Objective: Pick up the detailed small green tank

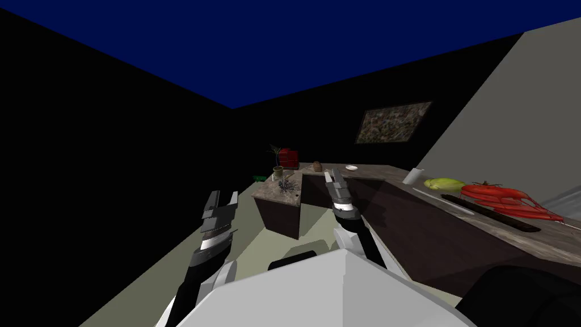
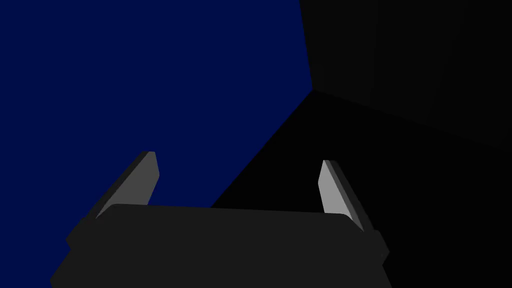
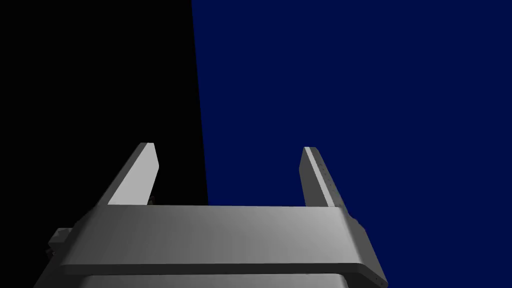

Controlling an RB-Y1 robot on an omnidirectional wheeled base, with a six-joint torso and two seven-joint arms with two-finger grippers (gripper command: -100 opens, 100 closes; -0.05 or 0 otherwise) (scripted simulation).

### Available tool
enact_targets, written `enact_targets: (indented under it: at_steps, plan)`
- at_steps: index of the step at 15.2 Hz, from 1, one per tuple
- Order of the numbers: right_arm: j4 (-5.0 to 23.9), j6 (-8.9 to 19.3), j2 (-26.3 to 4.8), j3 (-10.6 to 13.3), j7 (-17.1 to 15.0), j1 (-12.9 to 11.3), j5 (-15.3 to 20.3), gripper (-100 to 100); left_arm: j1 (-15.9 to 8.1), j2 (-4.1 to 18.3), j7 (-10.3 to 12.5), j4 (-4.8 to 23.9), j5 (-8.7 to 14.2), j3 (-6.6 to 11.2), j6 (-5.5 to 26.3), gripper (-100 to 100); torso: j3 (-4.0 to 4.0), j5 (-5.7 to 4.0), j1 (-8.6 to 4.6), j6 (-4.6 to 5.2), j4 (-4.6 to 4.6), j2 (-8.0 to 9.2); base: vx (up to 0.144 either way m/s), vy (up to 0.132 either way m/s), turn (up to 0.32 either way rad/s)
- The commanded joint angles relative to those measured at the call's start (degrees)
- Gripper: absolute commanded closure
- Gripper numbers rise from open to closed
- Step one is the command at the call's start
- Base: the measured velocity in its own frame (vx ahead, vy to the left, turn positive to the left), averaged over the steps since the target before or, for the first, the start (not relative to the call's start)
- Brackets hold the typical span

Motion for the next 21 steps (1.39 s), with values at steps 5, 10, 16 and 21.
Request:
enact_targets:
  at_steps: [5,10,16,21]
  plan:
    - [1.27,0.85,-5.80,0.25,0.06,0.74,0.89,-100,0.00,0.00,0.00,0.00,0.00,0.00,0.00,0,-0.03,0.01,0.05,-0.02,-0.01,-0.05,0.010,0.015,0.067]
    - [2.94,1.98,-11.39,0.57,0.15,1.73,2.07,-100,0.00,0.00,0.00,0.00,0.00,0.00,0.00,0,-0.04,0.02,0.10,-0.01,-0.02,-0.06,0.015,0.027,0.082]
    - [5.14,3.47,-18.06,1.00,0.26,3.03,3.64,-100,0.00,0.00,0.00,0.00,0.00,0.00,0.00,0,-0.05,0.02,0.08,-0.01,-0.02,-0.09,0.020,0.025,0.092]
    - [7.77,5.25,-24.57,1.52,0.40,4.59,5.51,-100,0.00,0.00,0.00,0.00,0.00,0.00,0.00,0,-0.06,0.03,0.11,-0.02,-0.03,-0.10,0.022,0.031,0.118]
